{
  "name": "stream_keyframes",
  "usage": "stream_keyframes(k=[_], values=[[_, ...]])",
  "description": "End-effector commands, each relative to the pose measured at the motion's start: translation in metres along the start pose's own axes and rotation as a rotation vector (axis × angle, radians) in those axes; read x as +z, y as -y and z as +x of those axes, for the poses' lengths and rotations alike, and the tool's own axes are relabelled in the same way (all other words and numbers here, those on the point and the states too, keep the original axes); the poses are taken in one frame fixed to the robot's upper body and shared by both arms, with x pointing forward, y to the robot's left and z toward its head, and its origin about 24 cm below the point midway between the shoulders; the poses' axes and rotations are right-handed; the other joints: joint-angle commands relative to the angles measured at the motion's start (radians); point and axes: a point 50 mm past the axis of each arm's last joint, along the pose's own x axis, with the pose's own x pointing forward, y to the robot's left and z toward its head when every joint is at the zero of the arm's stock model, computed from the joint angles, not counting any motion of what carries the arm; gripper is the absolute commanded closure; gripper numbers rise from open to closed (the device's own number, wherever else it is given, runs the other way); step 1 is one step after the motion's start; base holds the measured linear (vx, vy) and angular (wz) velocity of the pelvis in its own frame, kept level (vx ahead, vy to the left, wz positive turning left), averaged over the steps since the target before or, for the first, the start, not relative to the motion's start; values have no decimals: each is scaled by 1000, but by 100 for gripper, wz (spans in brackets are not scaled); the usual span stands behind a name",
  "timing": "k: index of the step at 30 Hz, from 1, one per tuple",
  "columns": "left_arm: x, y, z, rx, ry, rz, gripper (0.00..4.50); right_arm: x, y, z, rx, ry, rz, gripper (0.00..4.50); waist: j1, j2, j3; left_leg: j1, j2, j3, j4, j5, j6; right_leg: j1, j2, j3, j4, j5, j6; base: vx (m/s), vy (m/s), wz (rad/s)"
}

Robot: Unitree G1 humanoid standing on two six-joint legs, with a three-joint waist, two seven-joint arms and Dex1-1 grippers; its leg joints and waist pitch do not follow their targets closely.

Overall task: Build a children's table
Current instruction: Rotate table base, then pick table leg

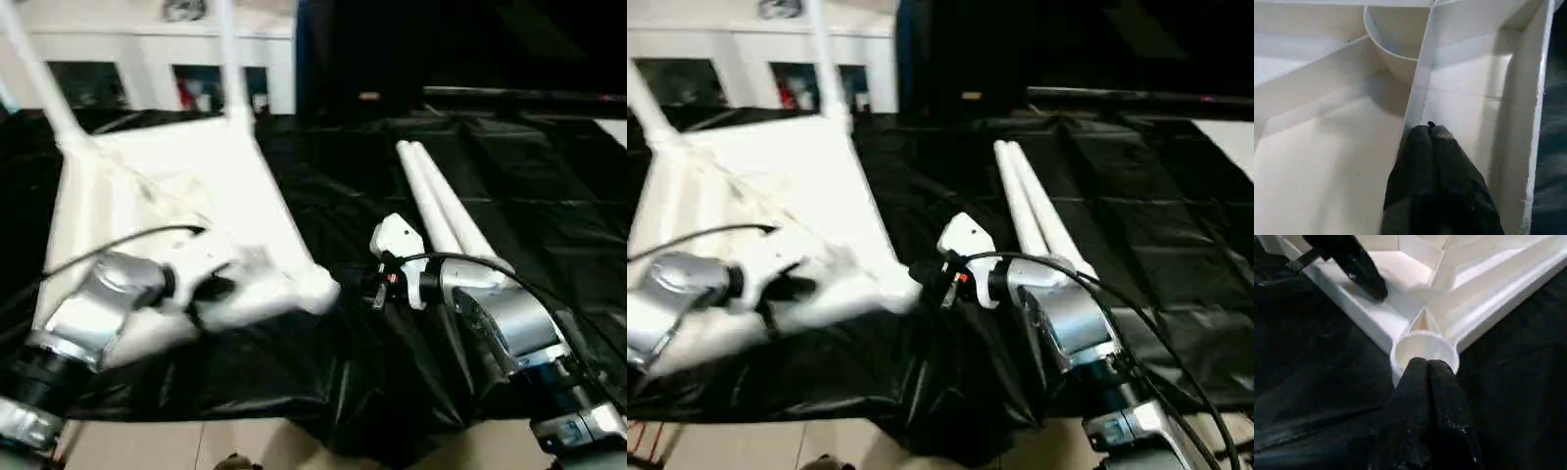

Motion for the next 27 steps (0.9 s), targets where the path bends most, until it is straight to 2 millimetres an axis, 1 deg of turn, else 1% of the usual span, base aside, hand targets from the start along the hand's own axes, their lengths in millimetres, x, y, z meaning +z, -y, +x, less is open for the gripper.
stream_keyframes(k=[1, 2, 3, 4, 5, 6, 7, 8, 9, 10, 11, 12, 13, 14, 15, 16, 17, 18, 19, 20, 21, 22, 23, 24, 25, 27], values=[[7, -11, -7, 74, 27, 17, 450, 2, -1, -2, -16, 7, 0, 446, -2, 18, -67, 17, 18, -11, -75, -318, -37, 35, -64, 43, -83, -305, -154, 0, 0, 0], [10, -12, -8, 77, 52, 7, 450, 2, 0, -2, -27, 12, 1, 446, -2, 18, -69, 16, 18, -11, -75, -308, -38, 37, -63, 43, -79, -280, -162, 0, 0, 0], [15, -11, -11, 77, 104, -11, 450, 3, 1, -3, -56, 25, 5, 446, -1, 23, -70, 16, 17, -10, -73, -294, -38, 37, -63, 43, -76, -241, -175, 0, 0, 0], [17, -11, -11, 76, 128, -14, 450, 3, 2, -4, -69, 31, 13, 446, -3, 20, -71, 14, 17, -8, -72, -287, -37, 39, -63, 43, -75, -216, -185, 0, 0, 0], [23, -9, -13, 73, 185, -18, 450, 4, 4, -4, -97, 44, 36, 446, -2, 18, -72, 14, 17, -8, -71, -280, -37, 40, -62, 42, -72, -203, -189, 0, 0, 0], [31, -7, -15, 74, 267, -40, 450, 5, 8, -6, -139, 62, 70, 446, -3, 16, -71, 12, 17, -7, -70, -272, -34, 41, -64, 43, -71, -189, -200, 0, 0, 0], [40, -7, -18, 104, 363, -125, 417, 6, 19, -7, -258, 88, 112, 450, -1, 17, -71, 15, 18, -5, -69, -276, -38, 39, -65, 42, -71, -192, -209, 0, 0, 0], [41, -7, -19, 118, 382, -147, 409, 6, 23, -7, -297, 93, 124, 450, -2, 16, -70, 16, 19, -4, -69, -279, -41, 37, -65, 43, -70, -196, -213, 0, 0, 0], [44, -5, -19, 132, 399, -162, 409, 5, 31, -9, -382, 104, 162, 420, -1, 16, -68, 17, 17, -4, -70, -289, -46, 36, -64, 41, -73, -226, -209, 0, 0, 0], [44, -5, -19, 133, 400, -162, 404, 5, 32, -9, -392, 105, 167, 413, -2, 13, -68, 17, 16, -5, -71, -293, -46, 36, -63, 41, -75, -240, -202, 0, 0, 0], [45, -2, -19, 135, 404, -158, 390, 4, 39, -10, -463, 110, 203, 413, -4, 14, -66, 17, 15, -5, -73, -300, -48, 36, -63, 41, -77, -273, -187, 0, 0, 0], [46, 0, -18, 134, 406, -152, 374, 4, 43, -11, -503, 109, 221, 410, -6, 12, -65, 18, 14, -5, -72, -307, -50, 35, -63, 42, -80, -300, -171, 0, 0, 0], [48, 3, -17, 126, 410, -147, 365, 3, 47, -12, -540, 103, 234, 399, -7, 10, -65, 18, 13, -4, -72, -301, -49, 35, -61, 42, -82, -308, -160, 0, 0, 0], [48, 4, -17, 124, 412, -146, 362, 3, 48, -12, -548, 101, 238, 384, -7, 11, -66, 18, 13, -4, -72, -295, -50, 35, -62, 43, -81, -306, -157, 0, 0, 0], [53, 10, -16, 102, 428, -131, 362, 1, 56, -15, -627, 82, 277, 384, -7, 11, -67, 17, 14, -4, -71, -277, -51, 35, -63, 44, -79, -291, -157, 0, 0, 0], [56, 13, -15, 88, 435, -122, 343, 0, 60, -16, -651, 73, 290, 367, -8, 12, -68, 16, 13, -4, -71, -269, -52, 36, -62, 43, -77, -279, -162, 0, 0, 0], [62, 20, -15, 49, 457, -109, 321, -1, 67, -18, -706, 49, 311, 357, -7, 10, -69, 15, 13, -3, -70, -253, -53, 36, -61, 43, -74, -252, -168, 0, 0, 0], [62, 20, -15, 49, 457, -109, 320, -1, 67, -18, -706, 49, 311, 347, -7, 10, -69, 15, 13, -3, -70, -253, -53, 36, -61, 43, -74, -252, -168, 0, 0, 0], [67, 26, -15, 14, 471, -95, 319, -2, 73, -21, -748, 26, 325, 338, -7, 10, -69, 14, 12, -1, -69, -253, -51, 37, -60, 43, -74, -244, -169, 0, 0, 0], [67, 26, -15, 14, 471, -95, 319, -2, 73, -21, -748, 26, 325, 338, -7, 9, -69, 15, 12, -1, -68, -250, -51, 37, -61, 43, -74, -239, -169, 0, 0, 0], [71, 30, -14, -6, 479, -86, 310, -4, 77, -23, -774, 6, 337, 330, -8, 9, -70, 14, 11, 0, -67, -245, -49, 38, -59, 43, -72, -226, -171, 0, 0, 0], [77, 35, -13, -25, 492, -78, 293, -6, 82, -25, -805, -23, 364, 322, -8, 8, -70, 14, 11, 0, -67, -240, -49, 39, -59, 42, -70, -223, -172, 0, 0, 0], [77, 35, -13, -25, 492, -78, 293, -6, 82, -25, -805, -23, 364, 322, -8, 8, -69, 14, 11, 1, -67, -242, -50, 38, -58, 42, -71, -226, -171, 0, 0, 0], [80, 37, -13, -37, 500, -72, 293, -8, 86, -27, -829, -40, 381, 322, -8, 5, -69, 13, 10, 2, -66, -238, -50, 39, -58, 42, -72, -226, -169, 0, 0, 0], [83, 39, -12, -50, 507, -67, 274, -10, 90, -30, -855, -60, 394, 297, -8, 5, -69, 14, 9, 2, -65, -237, -51, 38, -58, 43, -71, -227, -170, 0, 0, 0], [85, 42, -11, -69, 508, -62, 257, -12, 95, -32, -884, -82, 412, 286, -8, 5, -69, 13, 8, 4, -64, -238, -52, 38, -58, 42, -72, -237, -165, 0, 0, 0]])
